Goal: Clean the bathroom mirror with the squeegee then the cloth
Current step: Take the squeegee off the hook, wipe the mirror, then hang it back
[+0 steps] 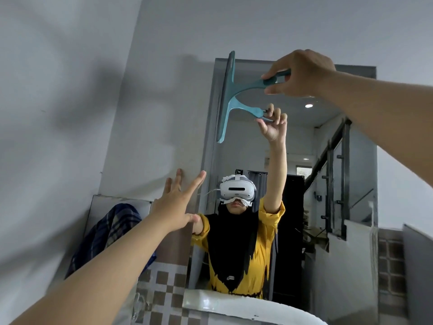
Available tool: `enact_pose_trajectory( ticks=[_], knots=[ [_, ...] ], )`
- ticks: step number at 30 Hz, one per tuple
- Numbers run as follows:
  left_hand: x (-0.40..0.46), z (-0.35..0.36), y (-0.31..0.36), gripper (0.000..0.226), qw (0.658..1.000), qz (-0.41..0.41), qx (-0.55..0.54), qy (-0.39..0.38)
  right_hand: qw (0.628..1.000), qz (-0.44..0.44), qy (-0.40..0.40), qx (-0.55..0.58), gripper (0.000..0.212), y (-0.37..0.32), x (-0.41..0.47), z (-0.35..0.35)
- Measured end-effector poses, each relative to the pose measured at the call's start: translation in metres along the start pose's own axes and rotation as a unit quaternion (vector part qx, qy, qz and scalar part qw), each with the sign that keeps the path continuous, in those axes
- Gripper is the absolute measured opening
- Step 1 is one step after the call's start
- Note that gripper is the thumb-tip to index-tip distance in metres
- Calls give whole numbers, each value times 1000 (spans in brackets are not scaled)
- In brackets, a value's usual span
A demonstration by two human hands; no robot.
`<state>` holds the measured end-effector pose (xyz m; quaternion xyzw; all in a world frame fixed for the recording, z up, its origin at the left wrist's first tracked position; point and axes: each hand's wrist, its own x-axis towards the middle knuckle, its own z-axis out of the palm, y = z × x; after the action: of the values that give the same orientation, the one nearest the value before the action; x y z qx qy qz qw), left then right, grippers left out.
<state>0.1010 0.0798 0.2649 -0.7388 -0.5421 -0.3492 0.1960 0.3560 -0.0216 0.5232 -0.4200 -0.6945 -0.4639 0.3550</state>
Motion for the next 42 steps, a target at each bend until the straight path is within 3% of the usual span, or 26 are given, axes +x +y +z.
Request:
enact_pose_trajectory(
  ticks=[18, 42],
  knots=[
    [-1, 2, 9, 116, 999, -35, 28, -2, 997, 73, -14, 12, 35, 104, -70, -25],
    [7, 13, 14, 118, 988, -88, 128, 13, 988, 147, 23, -26, 29, 184, -144, -52]
  ],
)
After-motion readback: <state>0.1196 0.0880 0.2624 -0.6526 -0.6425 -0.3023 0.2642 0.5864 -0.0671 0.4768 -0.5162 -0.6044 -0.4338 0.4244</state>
